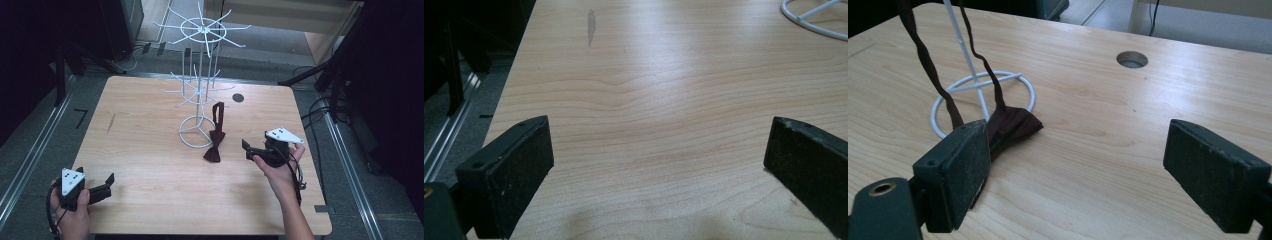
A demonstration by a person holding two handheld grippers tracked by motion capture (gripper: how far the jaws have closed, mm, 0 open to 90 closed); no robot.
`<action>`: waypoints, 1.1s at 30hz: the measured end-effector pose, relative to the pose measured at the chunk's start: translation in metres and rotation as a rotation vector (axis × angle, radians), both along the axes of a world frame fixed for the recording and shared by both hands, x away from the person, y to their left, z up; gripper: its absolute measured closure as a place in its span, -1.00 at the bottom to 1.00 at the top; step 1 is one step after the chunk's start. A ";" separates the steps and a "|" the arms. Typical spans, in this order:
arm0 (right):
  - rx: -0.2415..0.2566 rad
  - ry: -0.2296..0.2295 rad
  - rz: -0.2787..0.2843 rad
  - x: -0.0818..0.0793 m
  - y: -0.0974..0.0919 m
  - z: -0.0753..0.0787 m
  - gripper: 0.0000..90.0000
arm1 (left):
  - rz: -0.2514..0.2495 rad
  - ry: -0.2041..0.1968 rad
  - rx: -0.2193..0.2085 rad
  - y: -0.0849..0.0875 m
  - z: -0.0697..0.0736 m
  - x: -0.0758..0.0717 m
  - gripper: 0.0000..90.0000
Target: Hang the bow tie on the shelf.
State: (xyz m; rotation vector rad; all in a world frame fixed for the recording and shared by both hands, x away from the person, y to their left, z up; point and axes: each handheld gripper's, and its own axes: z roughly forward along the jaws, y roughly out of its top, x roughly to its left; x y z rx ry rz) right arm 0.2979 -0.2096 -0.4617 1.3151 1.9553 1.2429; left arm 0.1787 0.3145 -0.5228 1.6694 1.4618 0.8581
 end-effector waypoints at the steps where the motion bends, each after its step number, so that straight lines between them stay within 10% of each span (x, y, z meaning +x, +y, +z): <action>1: -0.001 0.001 -0.004 -0.001 -0.002 -0.001 -0.74 | 0.000 -0.001 0.000 0.000 0.000 0.000 -1.00; 33: -0.003 0.062 -0.113 -0.034 -0.065 -0.039 -0.74 | -0.003 0.001 0.010 -0.001 0.000 0.000 -1.00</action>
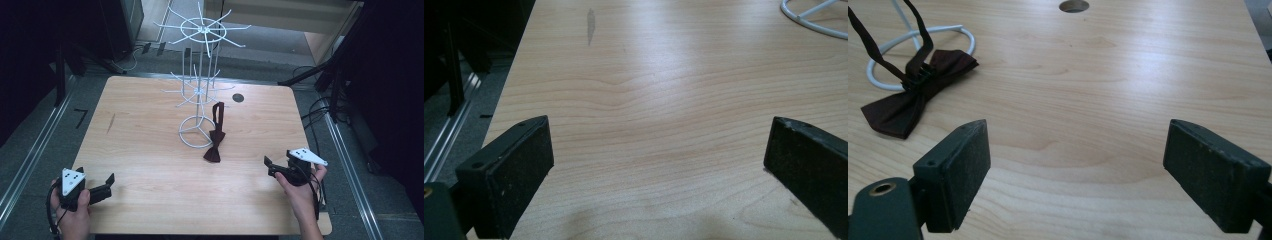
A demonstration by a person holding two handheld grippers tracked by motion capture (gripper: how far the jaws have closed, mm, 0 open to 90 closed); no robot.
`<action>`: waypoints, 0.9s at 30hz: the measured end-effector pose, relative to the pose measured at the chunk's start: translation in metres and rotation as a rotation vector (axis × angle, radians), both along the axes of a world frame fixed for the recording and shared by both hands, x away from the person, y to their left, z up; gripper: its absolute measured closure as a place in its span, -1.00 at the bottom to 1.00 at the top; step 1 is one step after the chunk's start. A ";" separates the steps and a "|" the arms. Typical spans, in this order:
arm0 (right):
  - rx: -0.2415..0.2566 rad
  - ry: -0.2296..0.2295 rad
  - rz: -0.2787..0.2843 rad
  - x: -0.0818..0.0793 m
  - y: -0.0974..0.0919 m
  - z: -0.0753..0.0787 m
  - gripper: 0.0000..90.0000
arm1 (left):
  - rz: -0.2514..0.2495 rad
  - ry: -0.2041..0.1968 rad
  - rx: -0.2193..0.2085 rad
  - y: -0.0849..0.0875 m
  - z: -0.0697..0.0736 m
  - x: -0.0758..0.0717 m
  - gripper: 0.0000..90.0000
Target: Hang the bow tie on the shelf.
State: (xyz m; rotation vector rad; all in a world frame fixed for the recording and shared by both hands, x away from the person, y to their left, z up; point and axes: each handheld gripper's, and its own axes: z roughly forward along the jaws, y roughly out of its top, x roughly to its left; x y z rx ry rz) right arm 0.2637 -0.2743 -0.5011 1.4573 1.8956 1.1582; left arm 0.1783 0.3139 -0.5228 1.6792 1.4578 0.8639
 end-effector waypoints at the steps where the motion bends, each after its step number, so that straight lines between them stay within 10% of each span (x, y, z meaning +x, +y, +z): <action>1: -0.002 0.006 -0.004 -0.001 -0.003 -0.001 -0.74 | 0.002 -0.001 0.000 0.000 0.000 0.000 -1.00; 27: -0.004 0.051 -0.135 -0.040 -0.062 -0.033 -0.73 | 0.001 -0.003 0.007 -0.001 0.000 0.000 -1.00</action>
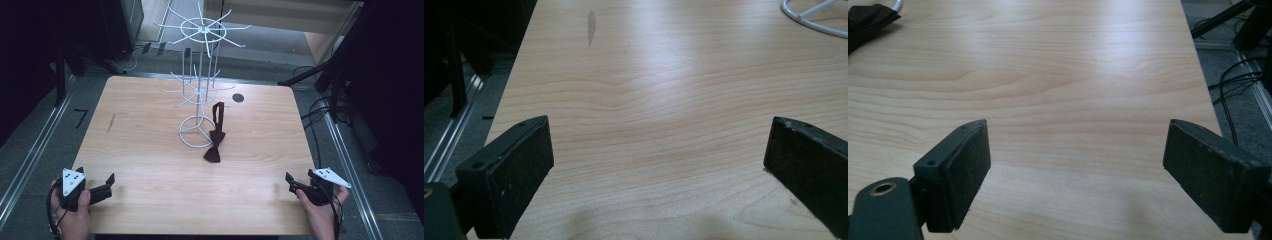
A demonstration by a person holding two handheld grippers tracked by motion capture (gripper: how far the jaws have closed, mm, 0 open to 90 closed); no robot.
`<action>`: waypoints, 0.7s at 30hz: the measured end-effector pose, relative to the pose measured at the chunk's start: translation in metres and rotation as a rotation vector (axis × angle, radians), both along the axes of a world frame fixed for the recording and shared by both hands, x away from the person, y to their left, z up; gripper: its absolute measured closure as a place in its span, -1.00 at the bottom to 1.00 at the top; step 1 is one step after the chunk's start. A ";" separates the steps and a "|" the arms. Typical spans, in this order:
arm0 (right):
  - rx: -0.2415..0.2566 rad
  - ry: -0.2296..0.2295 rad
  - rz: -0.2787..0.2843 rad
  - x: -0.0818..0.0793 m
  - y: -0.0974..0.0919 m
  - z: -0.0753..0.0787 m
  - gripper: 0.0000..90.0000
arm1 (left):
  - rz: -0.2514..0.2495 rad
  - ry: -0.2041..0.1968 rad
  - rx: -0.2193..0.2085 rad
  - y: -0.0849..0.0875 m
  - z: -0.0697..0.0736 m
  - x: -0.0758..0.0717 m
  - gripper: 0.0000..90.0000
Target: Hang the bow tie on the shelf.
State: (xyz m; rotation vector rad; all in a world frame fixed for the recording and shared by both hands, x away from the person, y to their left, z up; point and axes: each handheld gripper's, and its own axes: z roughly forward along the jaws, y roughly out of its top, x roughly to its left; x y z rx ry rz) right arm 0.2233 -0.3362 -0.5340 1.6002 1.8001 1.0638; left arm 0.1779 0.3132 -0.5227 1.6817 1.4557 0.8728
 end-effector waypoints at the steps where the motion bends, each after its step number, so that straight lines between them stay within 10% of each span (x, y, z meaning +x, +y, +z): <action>1: -0.003 0.002 -0.008 -0.003 -0.004 -0.002 -0.73 | 0.000 0.000 0.000 0.000 0.000 0.000 -1.00; 21: 0.042 -0.025 -0.114 -0.030 -0.044 -0.016 -0.70 | 0.003 -0.001 -0.015 0.001 0.000 0.000 -1.00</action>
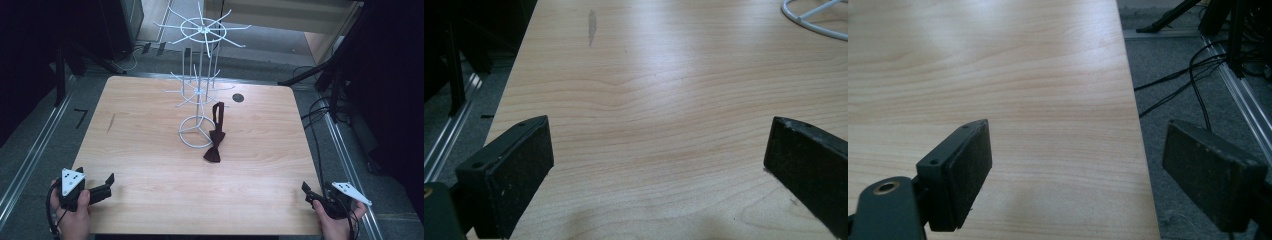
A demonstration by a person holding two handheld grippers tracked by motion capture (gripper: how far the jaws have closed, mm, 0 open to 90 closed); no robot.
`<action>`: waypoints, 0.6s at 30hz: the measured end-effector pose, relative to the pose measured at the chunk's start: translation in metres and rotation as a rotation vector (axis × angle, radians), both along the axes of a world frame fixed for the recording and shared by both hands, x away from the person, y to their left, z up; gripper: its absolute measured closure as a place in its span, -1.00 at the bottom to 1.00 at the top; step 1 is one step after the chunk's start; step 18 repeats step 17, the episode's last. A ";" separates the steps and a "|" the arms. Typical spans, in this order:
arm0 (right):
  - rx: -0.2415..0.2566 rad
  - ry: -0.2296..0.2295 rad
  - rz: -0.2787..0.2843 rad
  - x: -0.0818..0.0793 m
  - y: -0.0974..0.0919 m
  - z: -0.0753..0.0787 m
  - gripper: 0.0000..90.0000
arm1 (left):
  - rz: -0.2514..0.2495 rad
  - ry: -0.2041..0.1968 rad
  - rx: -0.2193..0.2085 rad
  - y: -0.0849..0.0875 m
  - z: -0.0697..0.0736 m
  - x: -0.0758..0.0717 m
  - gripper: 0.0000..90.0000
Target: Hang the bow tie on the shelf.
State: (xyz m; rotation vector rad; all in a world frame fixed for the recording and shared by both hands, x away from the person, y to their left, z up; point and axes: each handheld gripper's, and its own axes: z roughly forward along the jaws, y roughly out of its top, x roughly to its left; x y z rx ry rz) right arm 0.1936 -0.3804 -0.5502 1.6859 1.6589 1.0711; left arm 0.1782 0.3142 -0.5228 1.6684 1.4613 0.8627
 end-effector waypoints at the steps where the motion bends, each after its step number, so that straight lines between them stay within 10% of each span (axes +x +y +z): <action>1: 0.000 0.000 0.000 0.000 0.000 0.000 -0.70 | 0.001 0.002 0.001 0.000 0.000 0.000 -1.00; 7: 0.075 -0.023 -0.046 -0.004 -0.006 -0.003 -0.70 | 0.006 0.015 -0.026 0.003 0.000 0.002 -1.00; 18: 0.043 -0.015 -0.038 -0.003 -0.002 -0.002 -0.70 | 0.010 0.022 -0.028 0.004 0.000 0.003 -1.00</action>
